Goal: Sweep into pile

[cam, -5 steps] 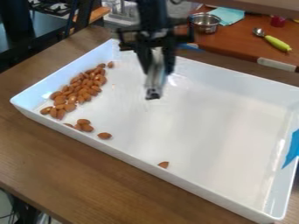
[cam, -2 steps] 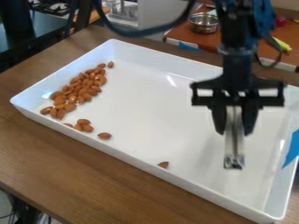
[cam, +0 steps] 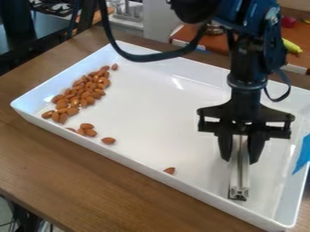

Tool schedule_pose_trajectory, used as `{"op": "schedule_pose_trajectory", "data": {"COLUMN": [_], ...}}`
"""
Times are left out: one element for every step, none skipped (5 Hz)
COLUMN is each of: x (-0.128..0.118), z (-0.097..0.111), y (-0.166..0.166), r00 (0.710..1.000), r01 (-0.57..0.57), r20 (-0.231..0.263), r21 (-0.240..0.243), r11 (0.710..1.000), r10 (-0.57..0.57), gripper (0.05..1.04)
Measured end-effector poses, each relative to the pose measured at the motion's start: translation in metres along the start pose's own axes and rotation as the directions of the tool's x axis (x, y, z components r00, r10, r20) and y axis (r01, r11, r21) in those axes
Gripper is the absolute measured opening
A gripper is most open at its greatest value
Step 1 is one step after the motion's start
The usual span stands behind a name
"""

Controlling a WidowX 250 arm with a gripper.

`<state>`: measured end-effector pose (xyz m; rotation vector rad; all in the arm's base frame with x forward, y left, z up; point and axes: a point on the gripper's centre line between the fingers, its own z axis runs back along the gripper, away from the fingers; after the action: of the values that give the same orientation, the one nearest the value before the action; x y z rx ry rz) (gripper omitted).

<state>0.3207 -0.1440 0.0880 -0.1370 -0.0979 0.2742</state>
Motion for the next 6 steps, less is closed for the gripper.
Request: {"op": "schedule_pose_trajectory", "data": {"x": [0.0,0.002,0.005,0.01,0.017,0.021], "z": [-0.006,-0.004,-0.001,0.001,0.003,0.005], "y": [0.017,0.034,0.057,0.08,0.1,0.115], "r00": [1.0,1.0,0.999,0.999,0.998,0.997], "r01": [0.012,0.017,0.016,0.032,0.046,0.063], "r20": [0.004,0.015,0.028,0.032,0.035,0.041], "r21": [0.029,0.037,0.053,0.079,0.098,0.115], "r11": [1.0,0.999,0.998,0.996,0.994,0.991], "r10": [-0.012,-0.018,-0.018,-0.035,-0.05,-0.068], "gripper": [0.381,0.381,0.381,0.381,0.381,0.381]}}
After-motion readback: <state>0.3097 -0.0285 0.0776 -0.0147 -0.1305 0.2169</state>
